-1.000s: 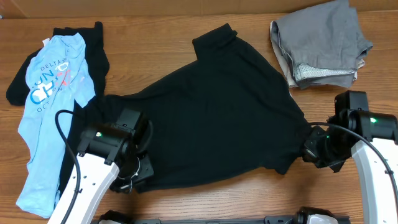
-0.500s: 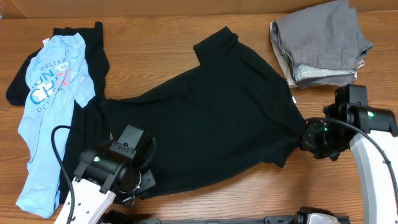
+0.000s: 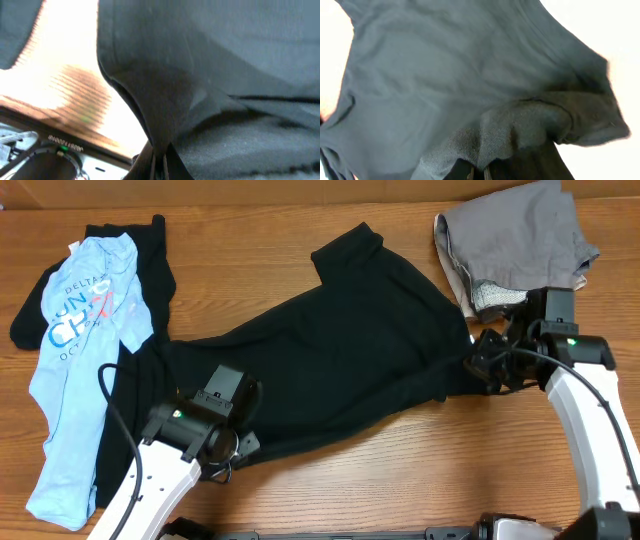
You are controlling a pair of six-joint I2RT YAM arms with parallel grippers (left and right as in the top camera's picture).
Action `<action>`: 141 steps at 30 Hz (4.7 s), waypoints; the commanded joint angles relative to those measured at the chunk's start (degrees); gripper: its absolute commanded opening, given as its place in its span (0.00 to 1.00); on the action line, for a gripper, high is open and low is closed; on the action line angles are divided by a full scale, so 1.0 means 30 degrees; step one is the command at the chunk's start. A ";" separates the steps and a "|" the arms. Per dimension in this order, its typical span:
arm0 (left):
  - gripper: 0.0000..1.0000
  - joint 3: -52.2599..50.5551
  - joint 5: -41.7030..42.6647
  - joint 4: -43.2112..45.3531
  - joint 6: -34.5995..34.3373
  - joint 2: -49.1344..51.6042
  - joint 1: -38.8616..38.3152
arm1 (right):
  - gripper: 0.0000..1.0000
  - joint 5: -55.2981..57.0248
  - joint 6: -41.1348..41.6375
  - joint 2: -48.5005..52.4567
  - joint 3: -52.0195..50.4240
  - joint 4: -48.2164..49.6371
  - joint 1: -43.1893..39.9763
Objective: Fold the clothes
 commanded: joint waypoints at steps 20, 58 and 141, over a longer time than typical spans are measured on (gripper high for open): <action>0.04 -0.0175 -0.4328 0.3424 -0.0087 0.3497 0.4415 | 0.04 -0.0022 0.0597 0.4102 0.0452 0.7184 0.2667; 0.99 -0.0175 0.4357 0.4000 0.9821 0.4685 0.5712 | 0.73 0.3155 -0.0525 0.3439 0.0933 0.1035 -0.0474; 1.00 -0.0597 0.0525 1.1642 1.1074 0.4685 0.5748 | 0.77 0.0758 0.0066 0.3905 -0.4350 0.5829 -0.3504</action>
